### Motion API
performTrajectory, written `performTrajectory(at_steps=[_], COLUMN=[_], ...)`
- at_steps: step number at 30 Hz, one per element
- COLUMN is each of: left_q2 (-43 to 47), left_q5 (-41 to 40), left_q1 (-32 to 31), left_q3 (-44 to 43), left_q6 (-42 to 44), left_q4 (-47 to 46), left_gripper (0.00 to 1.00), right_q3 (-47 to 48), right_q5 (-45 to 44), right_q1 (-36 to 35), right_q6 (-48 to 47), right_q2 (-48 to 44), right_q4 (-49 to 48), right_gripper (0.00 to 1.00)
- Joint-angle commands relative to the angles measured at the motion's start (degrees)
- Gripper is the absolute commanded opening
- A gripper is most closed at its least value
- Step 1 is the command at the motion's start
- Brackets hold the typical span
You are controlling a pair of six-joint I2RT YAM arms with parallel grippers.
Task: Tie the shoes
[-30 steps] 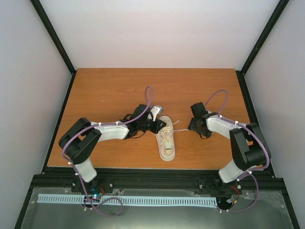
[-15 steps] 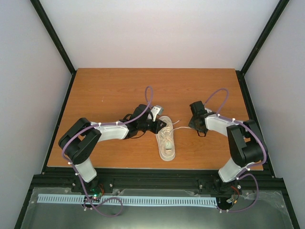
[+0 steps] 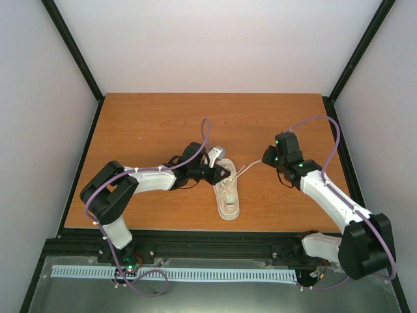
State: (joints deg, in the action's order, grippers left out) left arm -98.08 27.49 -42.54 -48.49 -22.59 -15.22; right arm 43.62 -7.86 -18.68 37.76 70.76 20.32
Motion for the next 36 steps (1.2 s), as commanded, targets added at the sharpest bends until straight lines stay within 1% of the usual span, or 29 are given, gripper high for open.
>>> performTrajectory(at_steps=[1, 7, 12, 16, 19, 22, 27, 32, 36], left_q2=[-0.7, -2.1, -3.0, -4.0, -4.2, -4.2, -4.7, -5.1, -5.5], left_q5=[3.3, 7.1, 7.3, 8.4, 7.7, 6.5, 5.8, 5.5, 5.4], left_q1=[-0.5, -0.5, -0.5, -0.5, -0.5, -0.6, -0.5, -0.6, -0.5], left_q3=[-2.4, -3.6, -5.1, -6.3, -7.0, -7.6, -8.3, -8.8, -9.1], left_q6=[2.4, 1.9, 3.0, 3.0, 3.5, 4.1, 4.1, 3.8, 3.8], left_q4=[-1.0, -2.5, -1.6, -1.3, -0.6, 0.5, 0.8, 0.5, 0.6], left_gripper=[0.09, 0.15, 0.2, 0.26, 0.29, 0.3, 0.3, 0.24, 0.24], right_q3=[4.7, 10.4, 12.1, 13.5, 14.1, 14.4, 14.9, 15.3, 15.8], right_q5=[9.5, 23.1, 27.4, 28.3, 28.7, 29.2, 29.9, 30.3, 31.1], right_q1=[0.1, 0.0, -0.8, -1.9, -2.6, -3.2, -3.9, -4.2, -4.5], right_q6=[-5.5, -6.9, -6.4, -6.8, -7.1, -7.5, -7.9, -8.3, -8.4], right_q2=[-4.1, -3.2, -2.9, -2.0, -1.4, -0.9, -0.2, 0.4, 0.7], right_q4=[-3.0, -5.0, -7.7, -8.0, -8.1, -8.3, -8.1, -7.8, -7.7], right_gripper=[0.03, 0.03, 0.03, 0.03, 0.03, 0.03, 0.03, 0.03, 0.03])
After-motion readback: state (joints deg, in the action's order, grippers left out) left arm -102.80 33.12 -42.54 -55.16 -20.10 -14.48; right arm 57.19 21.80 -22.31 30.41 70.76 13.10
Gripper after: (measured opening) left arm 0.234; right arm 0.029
